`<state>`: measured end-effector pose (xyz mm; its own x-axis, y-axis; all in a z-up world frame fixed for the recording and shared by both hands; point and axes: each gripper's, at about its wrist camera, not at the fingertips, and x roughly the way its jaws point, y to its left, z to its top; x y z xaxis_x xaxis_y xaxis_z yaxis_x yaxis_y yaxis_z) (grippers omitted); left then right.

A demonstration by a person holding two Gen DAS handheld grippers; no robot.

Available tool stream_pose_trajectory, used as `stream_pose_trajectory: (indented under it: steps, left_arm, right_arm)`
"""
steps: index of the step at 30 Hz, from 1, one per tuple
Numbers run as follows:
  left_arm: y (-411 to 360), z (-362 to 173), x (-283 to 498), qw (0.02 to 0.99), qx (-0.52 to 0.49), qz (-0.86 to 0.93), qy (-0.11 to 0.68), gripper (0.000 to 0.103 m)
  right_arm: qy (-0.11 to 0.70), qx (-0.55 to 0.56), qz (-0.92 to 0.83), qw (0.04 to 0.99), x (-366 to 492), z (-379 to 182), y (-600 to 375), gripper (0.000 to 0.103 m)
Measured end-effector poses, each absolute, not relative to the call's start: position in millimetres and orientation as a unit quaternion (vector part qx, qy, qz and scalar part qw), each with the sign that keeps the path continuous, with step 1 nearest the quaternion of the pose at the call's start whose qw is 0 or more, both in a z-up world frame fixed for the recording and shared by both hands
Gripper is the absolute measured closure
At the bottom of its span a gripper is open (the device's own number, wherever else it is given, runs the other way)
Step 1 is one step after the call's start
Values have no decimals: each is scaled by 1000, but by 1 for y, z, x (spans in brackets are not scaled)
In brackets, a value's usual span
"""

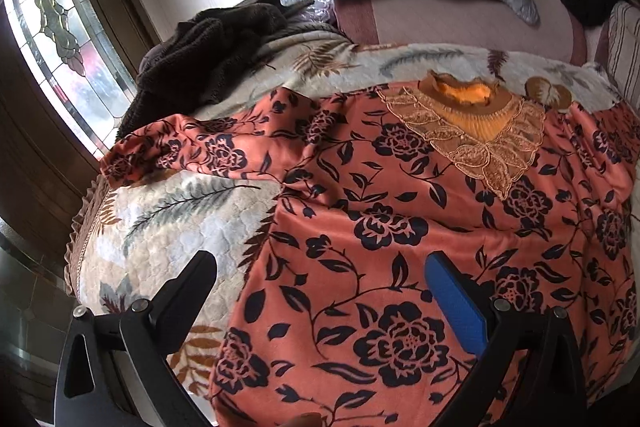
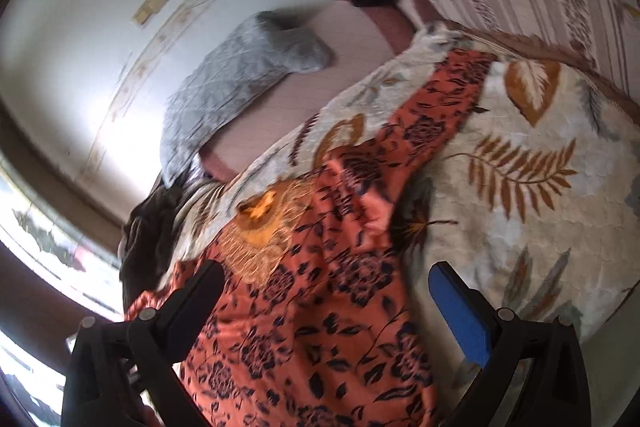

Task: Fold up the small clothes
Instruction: 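Grasp the dress sleeve cuff with the right gripper and lift it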

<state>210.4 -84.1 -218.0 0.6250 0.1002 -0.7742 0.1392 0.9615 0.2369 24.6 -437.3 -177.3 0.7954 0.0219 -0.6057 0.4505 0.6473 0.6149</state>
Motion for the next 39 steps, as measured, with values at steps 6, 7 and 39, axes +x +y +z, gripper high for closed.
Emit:
stream_pose_trajectory:
  steps: [6, 7, 39]
  left_arm:
    - [-131, -274, 262, 879, 146, -36, 452, 0]
    - [-135, -283, 268, 875, 154, -33, 459, 0]
    - [-87, -268, 308, 883, 38, 27, 467, 0]
  right_arm:
    - [272, 475, -190, 815, 65, -230, -569, 1]
    - [260, 487, -199, 810, 73, -237, -589, 2]
    - [158, 483, -99, 855, 211, -213, -636, 96]
